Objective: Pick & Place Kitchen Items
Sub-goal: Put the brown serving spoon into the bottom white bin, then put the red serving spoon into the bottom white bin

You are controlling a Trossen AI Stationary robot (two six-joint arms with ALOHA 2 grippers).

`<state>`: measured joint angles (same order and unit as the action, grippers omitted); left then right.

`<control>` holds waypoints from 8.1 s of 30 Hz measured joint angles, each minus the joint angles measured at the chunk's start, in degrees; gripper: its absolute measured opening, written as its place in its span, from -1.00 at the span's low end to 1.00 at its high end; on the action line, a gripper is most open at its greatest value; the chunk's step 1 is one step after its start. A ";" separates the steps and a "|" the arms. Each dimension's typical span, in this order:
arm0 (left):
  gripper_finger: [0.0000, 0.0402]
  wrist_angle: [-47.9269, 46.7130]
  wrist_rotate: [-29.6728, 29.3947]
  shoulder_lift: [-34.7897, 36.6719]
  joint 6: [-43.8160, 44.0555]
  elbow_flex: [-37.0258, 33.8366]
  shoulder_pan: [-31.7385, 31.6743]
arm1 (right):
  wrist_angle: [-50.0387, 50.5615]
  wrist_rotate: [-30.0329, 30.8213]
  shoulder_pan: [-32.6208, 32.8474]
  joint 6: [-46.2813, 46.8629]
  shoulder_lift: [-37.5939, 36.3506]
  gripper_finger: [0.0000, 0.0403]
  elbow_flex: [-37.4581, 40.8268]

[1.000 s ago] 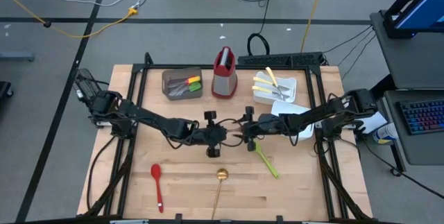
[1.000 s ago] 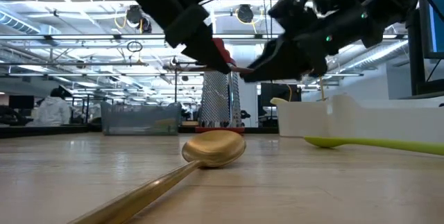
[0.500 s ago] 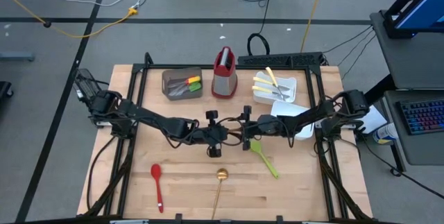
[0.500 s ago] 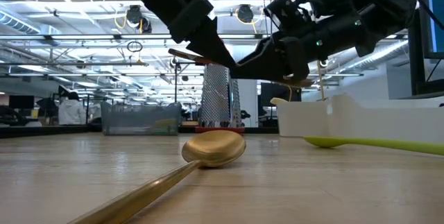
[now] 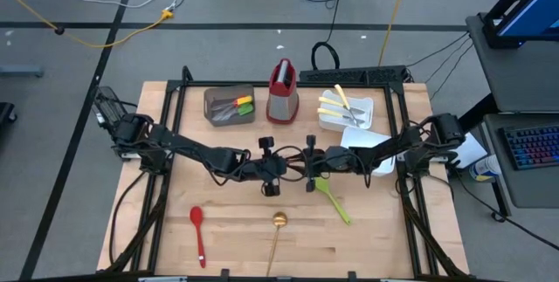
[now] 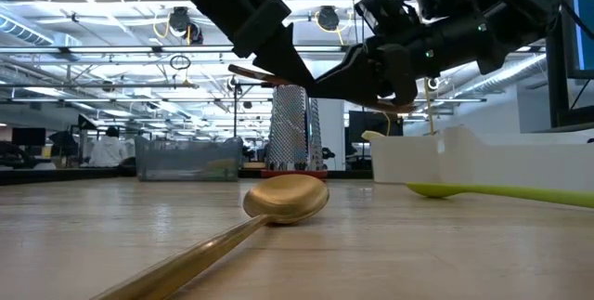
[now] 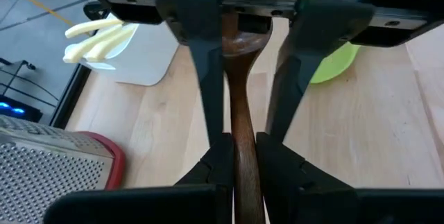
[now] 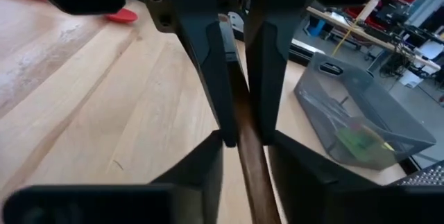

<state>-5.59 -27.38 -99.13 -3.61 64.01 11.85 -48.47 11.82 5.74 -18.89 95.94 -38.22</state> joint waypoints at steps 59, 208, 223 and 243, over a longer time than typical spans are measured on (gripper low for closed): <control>0.05 -0.30 -0.17 0.11 7.68 -0.02 0.40 | 32.32 24.96 4.58 13.36 -23.13 -0.81 8.25; 0.05 -28.07 48.57 0.50 133.87 -14.68 31.47 | -13.90 -9.04 -10.28 -6.53 -10.56 0.05 6.34; -0.91 -28.49 45.14 0.35 125.20 -14.71 31.53 | -14.47 -9.13 -10.26 -6.28 -10.56 0.05 6.34; -0.82 -28.30 33.44 13.81 105.89 -15.02 18.97 | -14.02 -9.64 -10.17 -5.82 -10.56 0.05 6.36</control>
<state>-33.89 6.05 -85.32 102.27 48.99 30.81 -62.48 2.18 -4.43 -24.71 85.38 -31.86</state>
